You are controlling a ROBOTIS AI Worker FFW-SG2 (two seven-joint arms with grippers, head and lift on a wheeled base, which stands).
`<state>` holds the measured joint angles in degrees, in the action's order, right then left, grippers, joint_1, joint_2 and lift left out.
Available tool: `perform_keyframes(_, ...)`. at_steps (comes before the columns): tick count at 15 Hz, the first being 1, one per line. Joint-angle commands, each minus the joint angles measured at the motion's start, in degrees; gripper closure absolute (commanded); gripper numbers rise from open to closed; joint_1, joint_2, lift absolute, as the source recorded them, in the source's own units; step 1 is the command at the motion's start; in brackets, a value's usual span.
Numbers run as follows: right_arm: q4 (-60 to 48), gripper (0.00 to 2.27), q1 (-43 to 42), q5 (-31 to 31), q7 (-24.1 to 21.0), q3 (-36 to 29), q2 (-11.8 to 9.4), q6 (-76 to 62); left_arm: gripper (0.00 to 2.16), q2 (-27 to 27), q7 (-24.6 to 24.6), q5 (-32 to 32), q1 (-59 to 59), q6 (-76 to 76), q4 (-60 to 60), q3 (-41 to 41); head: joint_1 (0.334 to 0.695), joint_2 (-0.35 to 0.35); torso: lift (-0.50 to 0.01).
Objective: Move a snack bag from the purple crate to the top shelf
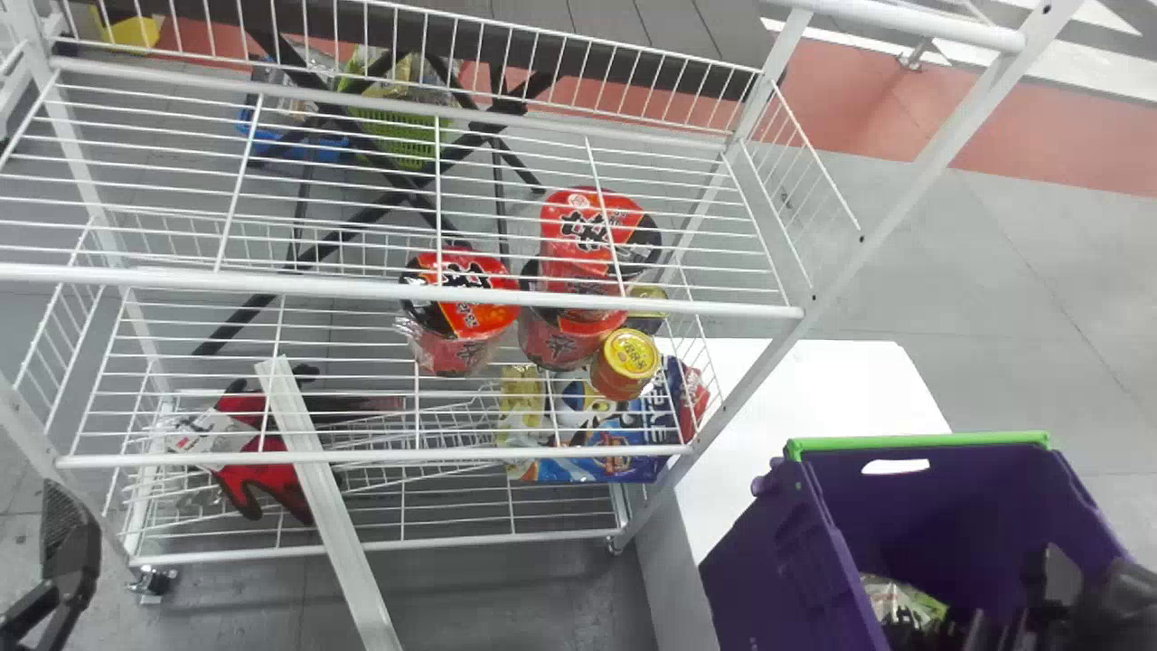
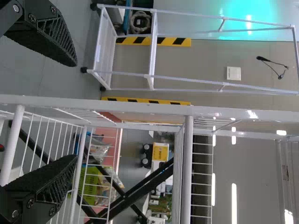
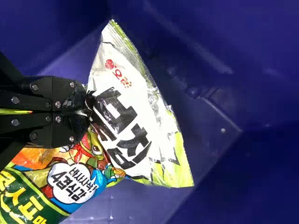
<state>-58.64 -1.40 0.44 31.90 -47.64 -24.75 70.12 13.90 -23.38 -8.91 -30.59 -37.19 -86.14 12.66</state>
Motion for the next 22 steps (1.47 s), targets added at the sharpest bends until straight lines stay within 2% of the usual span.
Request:
perform_keyframes(1,-0.2,2.24,0.0,0.5,-0.4,0.4,0.0,0.3,0.12,0.0,0.0,0.0,0.0,0.1,0.0,0.0,0.695,-0.350,-0.420)
perform_keyframes(22,-0.1,2.25,0.3,0.9,-0.3,0.4,0.1,-0.2,0.12,0.3,0.0,-0.1,0.1,-0.1,-0.2,0.0,0.695,-0.350,-0.336)
